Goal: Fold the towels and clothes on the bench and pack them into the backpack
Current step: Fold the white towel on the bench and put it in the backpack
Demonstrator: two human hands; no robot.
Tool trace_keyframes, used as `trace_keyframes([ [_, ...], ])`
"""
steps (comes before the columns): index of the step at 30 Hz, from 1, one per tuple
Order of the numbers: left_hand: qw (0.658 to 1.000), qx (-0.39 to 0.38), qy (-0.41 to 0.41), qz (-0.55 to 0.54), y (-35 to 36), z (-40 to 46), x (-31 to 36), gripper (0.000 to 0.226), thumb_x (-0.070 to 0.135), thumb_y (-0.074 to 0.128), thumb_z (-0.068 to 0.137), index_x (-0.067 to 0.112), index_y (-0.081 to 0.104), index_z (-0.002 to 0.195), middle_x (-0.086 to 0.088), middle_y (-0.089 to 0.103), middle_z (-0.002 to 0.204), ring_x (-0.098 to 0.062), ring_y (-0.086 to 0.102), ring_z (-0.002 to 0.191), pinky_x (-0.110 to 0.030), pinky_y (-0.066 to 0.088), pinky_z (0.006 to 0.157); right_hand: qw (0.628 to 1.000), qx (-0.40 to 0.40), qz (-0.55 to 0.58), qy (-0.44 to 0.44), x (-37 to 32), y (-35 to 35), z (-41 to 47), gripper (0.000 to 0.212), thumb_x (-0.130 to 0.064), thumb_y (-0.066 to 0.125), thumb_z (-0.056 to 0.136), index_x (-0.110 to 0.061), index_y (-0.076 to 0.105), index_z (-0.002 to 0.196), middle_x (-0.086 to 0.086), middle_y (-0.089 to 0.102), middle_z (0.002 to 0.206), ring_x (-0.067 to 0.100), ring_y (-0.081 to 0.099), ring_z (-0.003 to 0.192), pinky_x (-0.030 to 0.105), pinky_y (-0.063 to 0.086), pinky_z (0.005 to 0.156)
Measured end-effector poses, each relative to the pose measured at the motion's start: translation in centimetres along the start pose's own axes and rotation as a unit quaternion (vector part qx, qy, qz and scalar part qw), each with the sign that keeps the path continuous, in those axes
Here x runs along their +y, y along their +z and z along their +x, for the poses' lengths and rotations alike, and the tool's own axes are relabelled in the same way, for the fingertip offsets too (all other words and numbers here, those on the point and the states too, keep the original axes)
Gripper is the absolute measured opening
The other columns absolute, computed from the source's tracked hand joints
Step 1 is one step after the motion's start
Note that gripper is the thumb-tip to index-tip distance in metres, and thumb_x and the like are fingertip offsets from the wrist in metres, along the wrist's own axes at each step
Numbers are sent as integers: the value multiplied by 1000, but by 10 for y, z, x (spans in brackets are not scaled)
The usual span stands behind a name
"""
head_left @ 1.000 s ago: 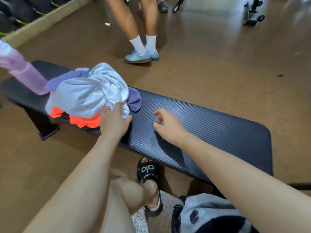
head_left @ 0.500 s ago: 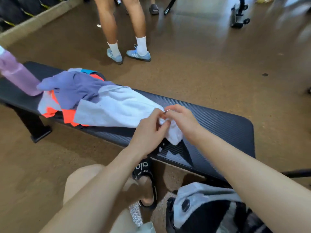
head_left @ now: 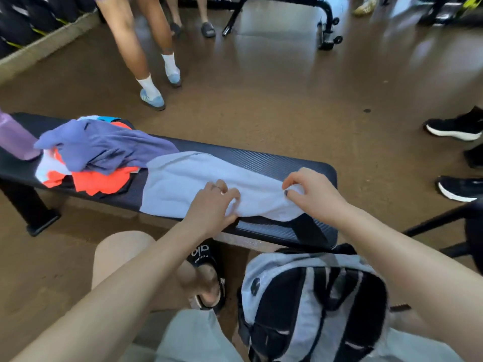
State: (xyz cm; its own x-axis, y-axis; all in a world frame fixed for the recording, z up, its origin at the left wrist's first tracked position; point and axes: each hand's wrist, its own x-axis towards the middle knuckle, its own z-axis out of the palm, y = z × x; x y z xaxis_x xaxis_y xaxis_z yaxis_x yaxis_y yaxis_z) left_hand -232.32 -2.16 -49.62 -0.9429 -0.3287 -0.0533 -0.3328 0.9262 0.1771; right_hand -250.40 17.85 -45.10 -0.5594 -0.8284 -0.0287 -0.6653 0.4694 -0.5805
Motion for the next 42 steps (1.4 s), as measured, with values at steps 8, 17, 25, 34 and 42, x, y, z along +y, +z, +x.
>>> trace_keyframes([
  [8,999,-24,11,32,-5,-16,9,14,25,48,98,19,35,96,-8,55,96,-35,55,92,-40,39,70,977,-8,-190,-94,20,-6,-24,29,-38,55,87,-18,69,102,-3,55,87,22,51,84,33,36,71],
  [17,998,-8,-28,-61,-47,-12,-7,37,42,57,98,14,32,97,-3,50,66,-36,52,66,-43,39,61,985,80,-151,12,16,-18,-3,11,-11,50,90,-13,51,80,0,50,70,23,47,64,34,30,51],
  [25,988,19,-119,93,-81,21,-38,11,25,46,99,14,47,100,-9,63,91,-32,56,76,-35,30,56,964,82,-247,62,19,-58,33,14,-13,50,93,-13,50,79,4,52,72,30,53,67,33,29,52],
  [34,904,-95,-261,-325,-103,37,-38,35,46,58,94,15,65,110,-5,67,105,-24,62,100,-38,47,83,974,-58,-70,207,-1,-64,40,33,-27,45,97,-11,47,68,7,52,70,23,44,60,30,32,54],
  [42,863,-43,-182,-469,-106,37,48,40,43,71,86,21,42,100,-1,41,78,-14,36,67,-32,27,60,851,-147,430,265,-65,-38,36,15,-13,47,98,-10,61,101,9,57,78,16,57,60,24,47,54],
])
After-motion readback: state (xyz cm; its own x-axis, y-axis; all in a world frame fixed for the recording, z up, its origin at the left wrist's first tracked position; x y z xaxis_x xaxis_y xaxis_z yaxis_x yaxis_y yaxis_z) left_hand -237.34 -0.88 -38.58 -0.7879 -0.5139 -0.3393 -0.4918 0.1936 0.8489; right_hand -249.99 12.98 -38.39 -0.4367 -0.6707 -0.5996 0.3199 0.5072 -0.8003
